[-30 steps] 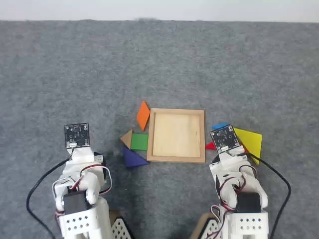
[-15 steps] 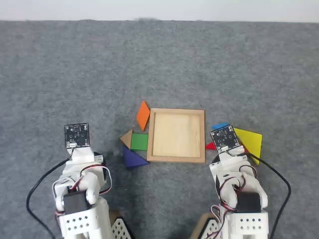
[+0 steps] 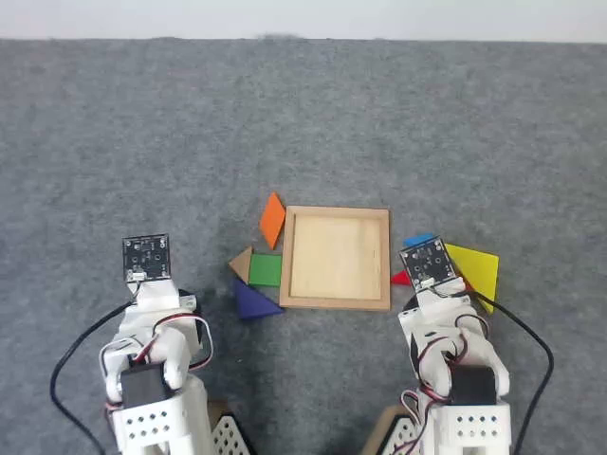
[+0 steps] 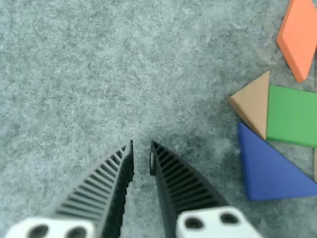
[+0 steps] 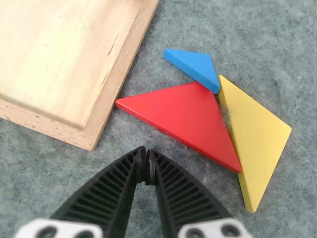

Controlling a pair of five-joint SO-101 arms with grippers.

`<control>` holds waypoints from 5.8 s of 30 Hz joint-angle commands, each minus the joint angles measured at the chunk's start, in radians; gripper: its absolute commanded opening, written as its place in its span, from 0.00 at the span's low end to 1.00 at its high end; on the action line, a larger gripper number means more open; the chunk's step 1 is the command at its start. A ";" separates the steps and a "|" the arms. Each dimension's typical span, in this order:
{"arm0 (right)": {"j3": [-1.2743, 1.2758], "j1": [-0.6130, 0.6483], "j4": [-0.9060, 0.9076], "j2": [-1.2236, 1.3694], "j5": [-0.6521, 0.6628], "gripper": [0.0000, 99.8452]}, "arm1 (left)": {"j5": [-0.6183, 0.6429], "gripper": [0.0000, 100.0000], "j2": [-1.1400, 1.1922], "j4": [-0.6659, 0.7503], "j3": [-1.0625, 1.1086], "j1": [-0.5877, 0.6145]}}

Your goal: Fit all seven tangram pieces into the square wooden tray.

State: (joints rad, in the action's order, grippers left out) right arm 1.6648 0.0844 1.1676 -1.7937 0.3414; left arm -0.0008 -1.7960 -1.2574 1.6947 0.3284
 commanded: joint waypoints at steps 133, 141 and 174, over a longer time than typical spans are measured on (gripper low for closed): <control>-1.571 0.193 0.335 1.644 -0.089 0.01 | -0.006 0.05 -0.023 -0.005 -0.012 0.003; -1.246 0.406 0.064 1.457 -0.292 0.01 | -0.006 0.05 -0.023 -0.005 -0.012 0.003; -1.424 0.582 -0.286 1.979 -0.743 0.26 | -0.006 0.05 -0.023 -0.005 -0.012 0.003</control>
State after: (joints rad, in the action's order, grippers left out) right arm 0.3007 0.6935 0.8991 0.2025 -0.4381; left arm -0.0008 -1.7960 -1.2574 1.6947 0.3284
